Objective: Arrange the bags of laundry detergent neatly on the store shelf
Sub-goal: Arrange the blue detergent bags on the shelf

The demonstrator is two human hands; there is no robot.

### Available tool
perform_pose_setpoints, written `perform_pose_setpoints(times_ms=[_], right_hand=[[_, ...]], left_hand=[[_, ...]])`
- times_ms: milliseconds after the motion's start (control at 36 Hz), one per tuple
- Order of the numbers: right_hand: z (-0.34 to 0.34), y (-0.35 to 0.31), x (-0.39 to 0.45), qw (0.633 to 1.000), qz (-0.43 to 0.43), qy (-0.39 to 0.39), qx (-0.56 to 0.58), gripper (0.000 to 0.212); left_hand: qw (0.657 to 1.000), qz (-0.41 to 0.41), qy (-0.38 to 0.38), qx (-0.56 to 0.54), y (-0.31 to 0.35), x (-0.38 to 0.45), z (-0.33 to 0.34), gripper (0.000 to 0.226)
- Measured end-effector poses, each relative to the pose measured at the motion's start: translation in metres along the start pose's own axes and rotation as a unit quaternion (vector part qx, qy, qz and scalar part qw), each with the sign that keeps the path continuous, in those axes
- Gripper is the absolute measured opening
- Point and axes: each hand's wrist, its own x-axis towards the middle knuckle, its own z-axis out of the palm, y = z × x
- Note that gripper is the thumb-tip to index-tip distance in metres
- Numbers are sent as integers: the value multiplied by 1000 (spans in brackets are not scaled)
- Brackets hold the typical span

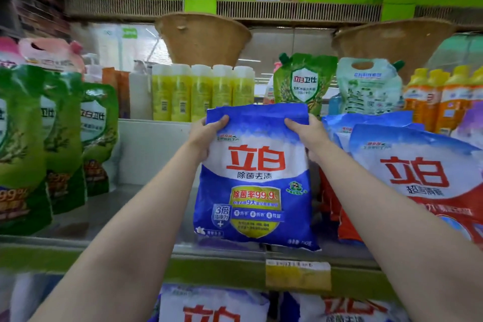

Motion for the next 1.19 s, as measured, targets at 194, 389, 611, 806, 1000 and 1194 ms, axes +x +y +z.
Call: perform_pose_setpoints(times_ms=[194, 389, 611, 806, 1000, 1194], right_hand=[[-4, 6, -7, 990, 102, -72, 58, 27], [-3, 2, -2, 989, 105, -62, 87, 24], [14, -8, 6, 996, -19, 0, 84, 32], [12, 6, -2, 999, 22, -14, 23, 46], [11, 1, -28, 987, 62, -20, -147, 69], [13, 35, -67, 957, 99, 76, -261, 67]], left_hand=[[989, -93, -106, 36, -4, -1, -6, 23], [999, -7, -42, 34, 6, 7, -6, 17], [991, 112, 66, 11, 7, 7, 5, 7], [985, 93, 117, 91, 3, 6, 1, 25], [975, 30, 97, 196, 4, -18, 0, 80], [963, -64, 94, 243, -31, -56, -7, 88]])
